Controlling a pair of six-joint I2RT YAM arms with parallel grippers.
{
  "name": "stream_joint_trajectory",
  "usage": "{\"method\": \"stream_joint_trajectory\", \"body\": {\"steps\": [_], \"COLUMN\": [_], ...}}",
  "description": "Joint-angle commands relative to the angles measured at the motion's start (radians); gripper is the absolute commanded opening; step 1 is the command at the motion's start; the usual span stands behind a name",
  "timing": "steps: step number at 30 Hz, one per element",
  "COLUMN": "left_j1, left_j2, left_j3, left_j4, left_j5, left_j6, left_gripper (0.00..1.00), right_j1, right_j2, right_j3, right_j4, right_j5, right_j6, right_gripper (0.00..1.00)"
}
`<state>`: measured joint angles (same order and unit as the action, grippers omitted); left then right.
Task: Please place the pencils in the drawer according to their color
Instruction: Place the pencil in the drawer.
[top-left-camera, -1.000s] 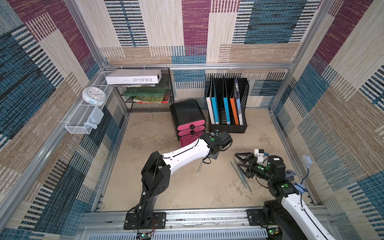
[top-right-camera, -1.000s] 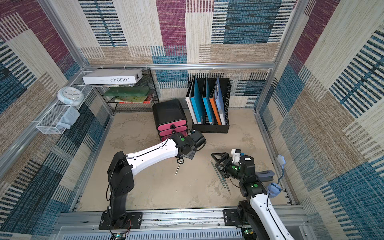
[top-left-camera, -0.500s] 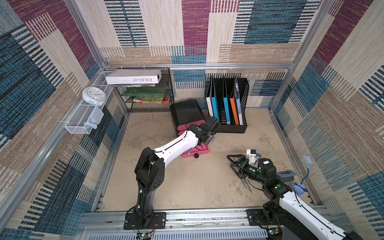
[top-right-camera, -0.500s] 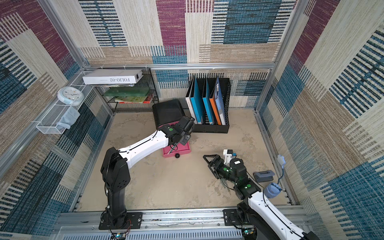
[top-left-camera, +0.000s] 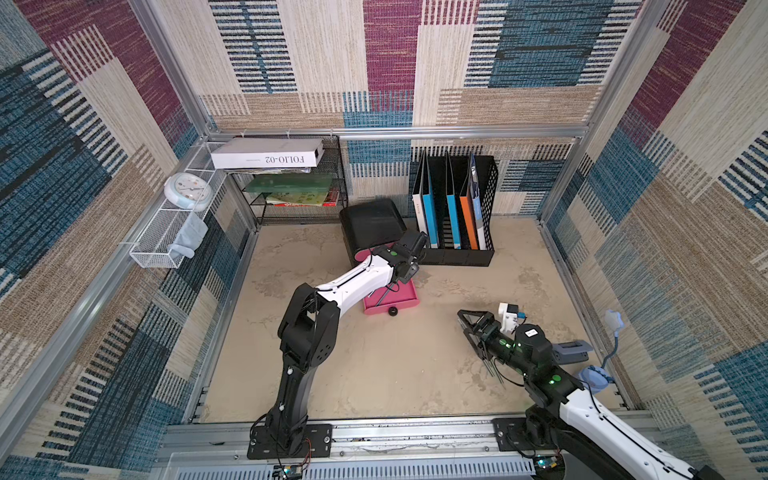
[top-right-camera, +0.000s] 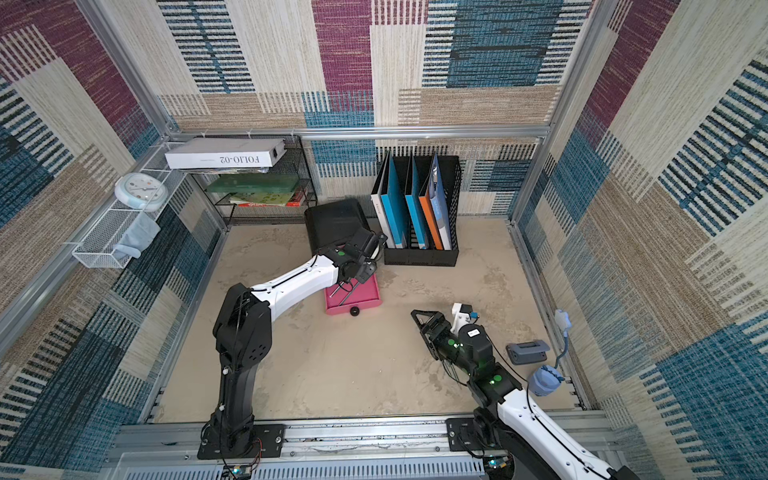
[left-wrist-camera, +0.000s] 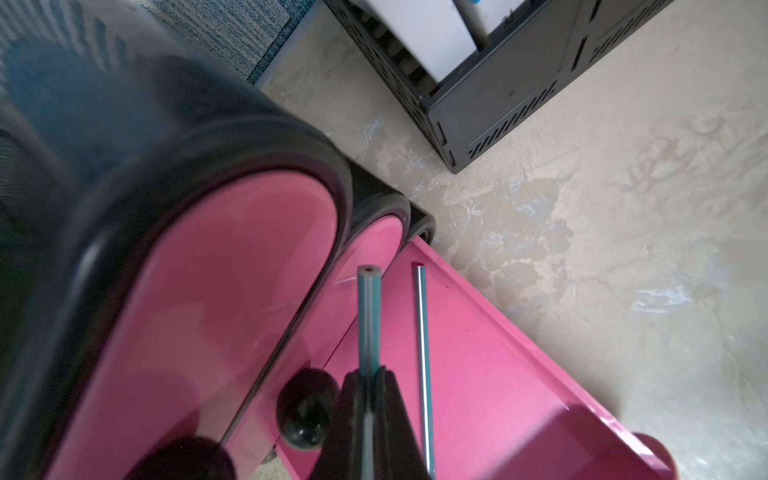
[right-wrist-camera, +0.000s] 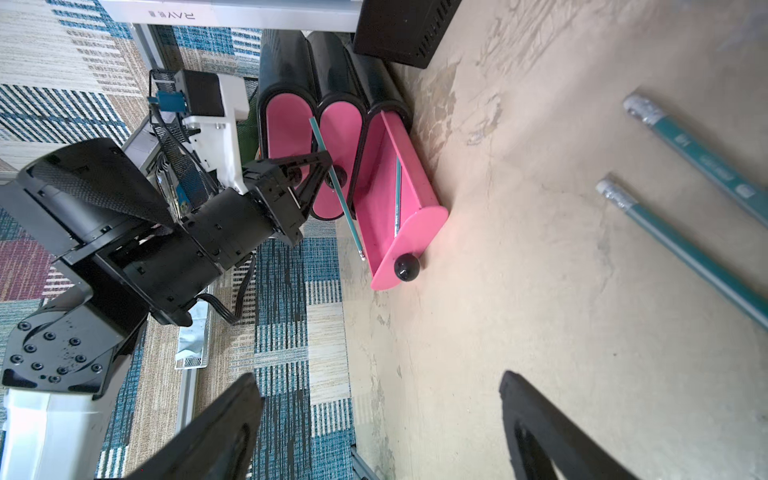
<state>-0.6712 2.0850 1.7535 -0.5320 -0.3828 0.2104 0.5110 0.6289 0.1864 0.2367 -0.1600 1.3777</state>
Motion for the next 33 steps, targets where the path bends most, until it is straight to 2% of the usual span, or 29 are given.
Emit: {"method": "stream_joint_trajectory", "body": {"steps": [1,11,17,21,27,33], "left_j1": [0.001,0.001,0.001,0.001,0.001,-0.009], "left_j2": [0.013,0.004,0.003,0.009,0.0,-0.089], "left_j3": [-0.009,-0.098,-0.1,-0.071,-0.014,0.033], "left_j4": [0.029,0.021,-0.011,-0.042,-0.096,-0.165], "left_j5": [0.022,0.024,0.032,0.034,0.04,0.088], "left_j6": [0.008,-0.045,-0.072,-0.081,-0.124,-0.278], "left_gripper": [0.0,0.0,0.21,0.29,0.32,0.35], "right_j1": [0.002,0.002,0.004,0.004,0.004,0.003], "right_j2": [0.007,0.018,0.029,0.041,0.052,0.051], "right_j3": [0.003,0.009,0.032,0.052,0.087,0.133], "right_j4": [0.027,0.062,0.047,0.038,-0.021,-0.1], "right_j5": [0.024,0.027,0.025,0.028,0.034,0.066], "right_j6": [0.004,0.004,-0.009,-0.017,-0.028,-0.045], "right_gripper": [0.93,0.93,0.94,0.94,0.94,0.95]}}
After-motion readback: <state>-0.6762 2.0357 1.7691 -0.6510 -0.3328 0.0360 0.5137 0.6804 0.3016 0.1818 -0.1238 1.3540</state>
